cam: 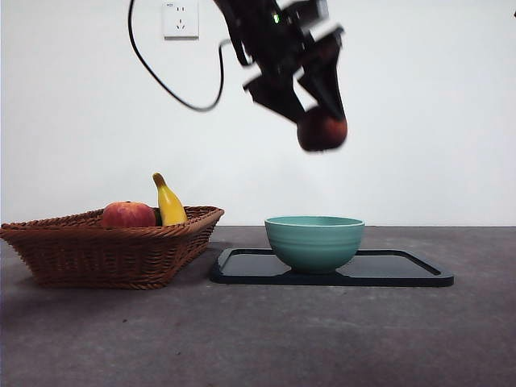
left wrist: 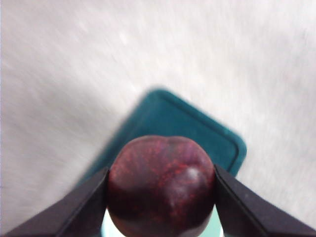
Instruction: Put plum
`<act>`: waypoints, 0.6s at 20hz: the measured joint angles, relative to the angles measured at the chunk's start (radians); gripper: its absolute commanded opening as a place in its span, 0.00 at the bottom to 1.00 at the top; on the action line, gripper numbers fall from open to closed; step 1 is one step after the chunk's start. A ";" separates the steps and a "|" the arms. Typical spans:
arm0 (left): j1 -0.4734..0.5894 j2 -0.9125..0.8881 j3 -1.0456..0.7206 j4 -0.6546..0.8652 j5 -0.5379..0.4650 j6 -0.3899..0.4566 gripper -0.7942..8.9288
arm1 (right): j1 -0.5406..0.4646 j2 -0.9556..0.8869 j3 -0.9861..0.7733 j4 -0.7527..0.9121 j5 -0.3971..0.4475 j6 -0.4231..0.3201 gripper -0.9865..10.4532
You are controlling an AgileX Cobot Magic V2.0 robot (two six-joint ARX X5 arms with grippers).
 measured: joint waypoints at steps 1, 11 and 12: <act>0.010 -0.014 0.013 -0.020 0.000 -0.004 0.32 | 0.000 0.000 0.000 -0.002 0.000 0.000 0.31; 0.188 -0.337 0.019 -0.336 0.002 0.018 0.32 | 0.000 0.000 0.000 -0.006 0.000 -0.008 0.31; 0.212 -0.352 0.019 -0.378 0.013 0.023 0.32 | 0.000 0.000 0.000 -0.006 0.000 -0.013 0.31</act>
